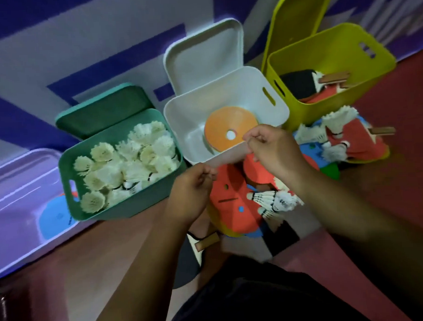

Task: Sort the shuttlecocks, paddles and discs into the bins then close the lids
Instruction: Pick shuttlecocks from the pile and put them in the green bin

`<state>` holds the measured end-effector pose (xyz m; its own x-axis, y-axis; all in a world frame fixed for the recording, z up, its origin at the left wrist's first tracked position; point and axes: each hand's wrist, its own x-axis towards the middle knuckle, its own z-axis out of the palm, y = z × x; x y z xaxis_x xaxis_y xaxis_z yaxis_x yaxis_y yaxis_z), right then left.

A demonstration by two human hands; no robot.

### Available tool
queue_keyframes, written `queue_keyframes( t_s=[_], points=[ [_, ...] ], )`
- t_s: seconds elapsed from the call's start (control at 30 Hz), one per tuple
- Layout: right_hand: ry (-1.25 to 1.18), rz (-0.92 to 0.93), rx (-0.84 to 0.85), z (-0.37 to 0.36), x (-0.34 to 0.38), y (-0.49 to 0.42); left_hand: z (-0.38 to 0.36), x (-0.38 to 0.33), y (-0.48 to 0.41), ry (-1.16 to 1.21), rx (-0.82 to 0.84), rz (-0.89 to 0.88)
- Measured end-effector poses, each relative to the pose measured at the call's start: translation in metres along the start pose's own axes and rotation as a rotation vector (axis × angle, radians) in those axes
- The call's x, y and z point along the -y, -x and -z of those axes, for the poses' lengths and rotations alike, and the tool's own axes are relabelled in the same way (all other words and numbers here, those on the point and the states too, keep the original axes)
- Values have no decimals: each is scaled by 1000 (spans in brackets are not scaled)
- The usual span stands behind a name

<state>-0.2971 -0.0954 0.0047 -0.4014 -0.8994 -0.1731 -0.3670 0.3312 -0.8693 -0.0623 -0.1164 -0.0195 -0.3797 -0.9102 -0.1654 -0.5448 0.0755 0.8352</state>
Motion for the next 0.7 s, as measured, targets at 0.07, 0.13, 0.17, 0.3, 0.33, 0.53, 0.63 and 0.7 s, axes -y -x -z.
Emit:
queue_keyframes(
  t_s=[0.07, 0.13, 0.17, 0.3, 0.33, 0.53, 0.63, 0.7],
  points=[
    [20, -50, -32, 26, -17, 7, -26, -5, -5, -1, 80, -10],
    [58, -89, -65, 50, -39, 14, -51, -8, -10, -14, 158, -26],
    [61, -107, -83, 60, -51, 18, -63, -10, -13, -40, 197, -37],
    [84, -191, -110, 85, -93, 33, -109, -16, -19, -184, 334, -85],
    [120, -203, -106, 88, -102, 36, -119, -17, -19, -209, 351, -97],
    [307, -199, -7, 97, -155, 53, -168, -17, -19, -349, 440, -89],
    [355, -254, 96, 94, -167, 61, -186, -24, -13, -419, 432, -49],
    [402, -298, 192, 92, -171, 63, -194, -28, -10, -519, 438, -56]
  ],
)
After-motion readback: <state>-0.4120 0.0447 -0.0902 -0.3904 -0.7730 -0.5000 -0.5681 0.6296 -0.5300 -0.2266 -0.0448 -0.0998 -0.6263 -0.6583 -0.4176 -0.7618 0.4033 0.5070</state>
